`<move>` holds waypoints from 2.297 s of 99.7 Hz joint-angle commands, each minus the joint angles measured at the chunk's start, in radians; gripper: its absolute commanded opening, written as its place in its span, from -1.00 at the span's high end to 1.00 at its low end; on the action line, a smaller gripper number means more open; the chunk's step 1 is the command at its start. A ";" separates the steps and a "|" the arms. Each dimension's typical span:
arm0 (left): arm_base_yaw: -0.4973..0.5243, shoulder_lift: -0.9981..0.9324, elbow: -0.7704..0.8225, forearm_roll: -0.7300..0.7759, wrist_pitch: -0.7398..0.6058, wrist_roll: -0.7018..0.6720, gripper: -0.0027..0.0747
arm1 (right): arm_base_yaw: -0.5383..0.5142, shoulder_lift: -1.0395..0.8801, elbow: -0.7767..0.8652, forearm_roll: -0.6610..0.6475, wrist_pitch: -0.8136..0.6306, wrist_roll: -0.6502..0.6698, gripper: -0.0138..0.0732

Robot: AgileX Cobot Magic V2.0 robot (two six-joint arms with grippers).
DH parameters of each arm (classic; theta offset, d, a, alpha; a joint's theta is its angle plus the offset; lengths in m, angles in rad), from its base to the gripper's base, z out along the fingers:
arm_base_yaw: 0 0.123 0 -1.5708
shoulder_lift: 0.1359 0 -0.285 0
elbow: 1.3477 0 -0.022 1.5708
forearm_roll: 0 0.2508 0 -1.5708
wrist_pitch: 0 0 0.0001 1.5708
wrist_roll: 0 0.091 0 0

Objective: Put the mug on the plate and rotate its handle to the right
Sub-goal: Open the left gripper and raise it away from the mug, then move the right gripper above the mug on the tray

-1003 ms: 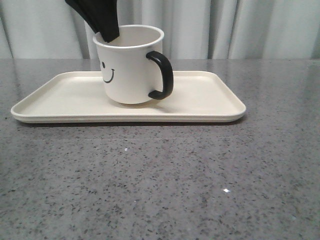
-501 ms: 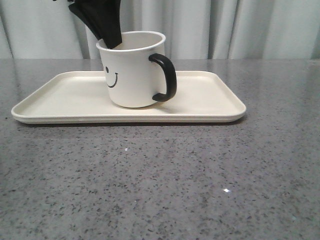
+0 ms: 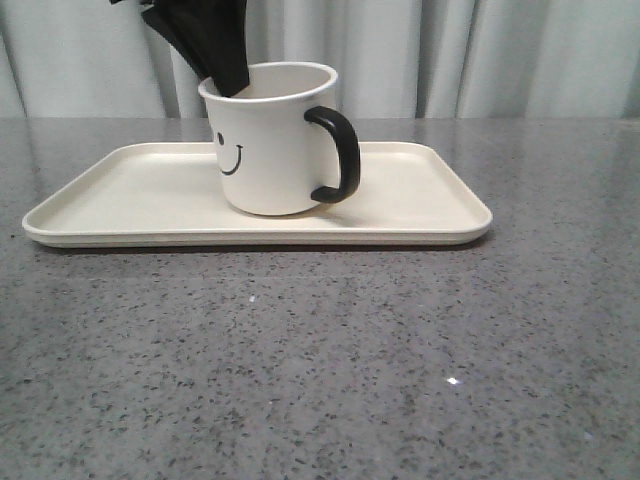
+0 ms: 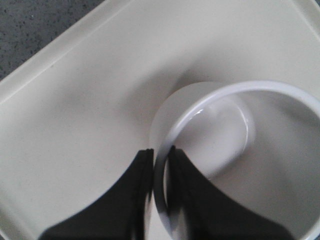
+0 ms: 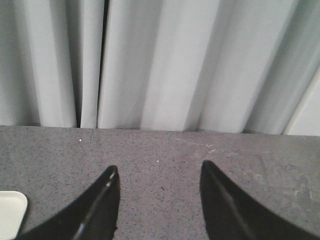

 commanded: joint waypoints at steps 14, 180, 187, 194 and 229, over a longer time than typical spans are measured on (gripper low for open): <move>-0.006 -0.047 -0.075 -0.028 0.011 -0.001 0.19 | -0.006 0.000 -0.032 -0.020 -0.065 -0.007 -0.20; 0.002 -0.960 0.295 0.625 0.011 -0.189 0.97 | -0.006 0.000 -0.032 -0.020 -0.072 -0.007 -0.20; 0.002 -1.003 0.369 0.627 0.010 -0.196 0.98 | -0.006 0.000 -0.032 -0.020 -0.074 -0.007 -0.20; 0.002 -1.037 0.437 0.638 0.007 -0.229 0.98 | -0.006 0.000 -0.032 -0.017 -0.099 -0.011 -0.20; 0.002 -1.066 0.516 0.651 -0.002 -0.273 0.98 | 0.138 0.161 -0.141 0.241 -0.130 -0.252 -0.20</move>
